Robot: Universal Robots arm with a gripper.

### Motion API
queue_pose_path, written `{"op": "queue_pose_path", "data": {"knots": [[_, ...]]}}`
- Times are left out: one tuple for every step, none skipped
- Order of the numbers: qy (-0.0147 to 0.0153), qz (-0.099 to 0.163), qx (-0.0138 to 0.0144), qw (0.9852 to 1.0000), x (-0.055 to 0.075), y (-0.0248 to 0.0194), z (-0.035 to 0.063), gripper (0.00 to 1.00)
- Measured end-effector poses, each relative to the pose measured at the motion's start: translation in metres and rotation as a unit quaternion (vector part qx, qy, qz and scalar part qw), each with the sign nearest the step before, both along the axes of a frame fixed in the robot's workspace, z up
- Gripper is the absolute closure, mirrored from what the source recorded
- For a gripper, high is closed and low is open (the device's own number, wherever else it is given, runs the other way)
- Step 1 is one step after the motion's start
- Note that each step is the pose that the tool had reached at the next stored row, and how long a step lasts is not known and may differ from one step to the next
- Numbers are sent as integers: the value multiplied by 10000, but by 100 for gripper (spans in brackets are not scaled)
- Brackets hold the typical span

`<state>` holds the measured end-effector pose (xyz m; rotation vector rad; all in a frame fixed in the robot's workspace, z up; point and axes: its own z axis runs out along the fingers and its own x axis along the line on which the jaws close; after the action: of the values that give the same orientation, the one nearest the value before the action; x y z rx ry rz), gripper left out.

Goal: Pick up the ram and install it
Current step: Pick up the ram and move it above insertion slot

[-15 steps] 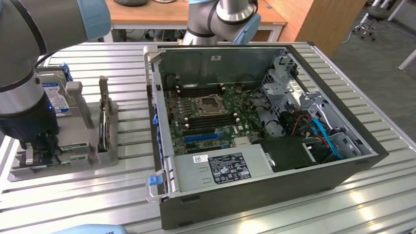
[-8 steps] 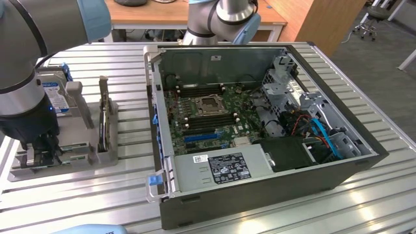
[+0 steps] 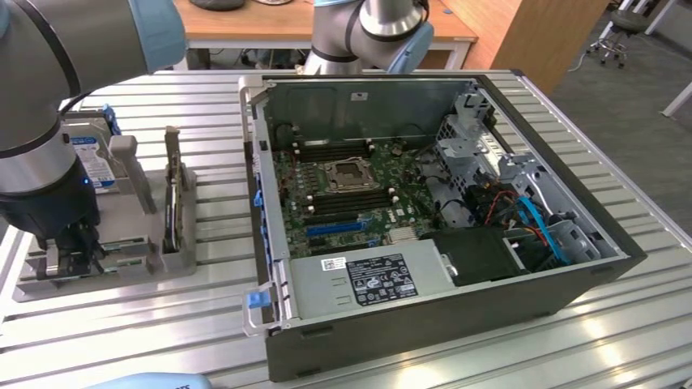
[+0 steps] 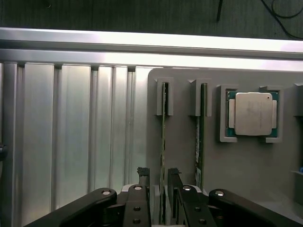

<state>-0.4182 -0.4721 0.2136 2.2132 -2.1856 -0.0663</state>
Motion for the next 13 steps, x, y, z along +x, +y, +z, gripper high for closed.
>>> {"op": "queue_pose_path", "data": {"knots": [[0, 0, 0, 10000, 0, 1, -10, 71], [1, -1, 0, 10000, -2, 6, -15, 71], [1, -1, 0, 10000, -1, 9, -20, 71], [1, 0, -1, 10000, -1, 13, -25, 71], [1, 0, -1, 10000, -1, 17, -30, 71], [0, -1, 0, 10000, -1, 25, -33, 71], [0, 0, 0, 10000, -1, 34, -36, 71], [0, 0, 0, 10000, 0, 39, -38, 71], [0, 0, 0, 10000, 0, 39, -39, 71], [1, 0, -1, 10000, 0, 39, -39, 71], [1, 1, -1, 10000, 0, 39, -43, 71], [0, 0, 0, 10000, 0, 40, -50, 71], [0, 0, 0, 10000, 0, 40, -59, 71]]}}
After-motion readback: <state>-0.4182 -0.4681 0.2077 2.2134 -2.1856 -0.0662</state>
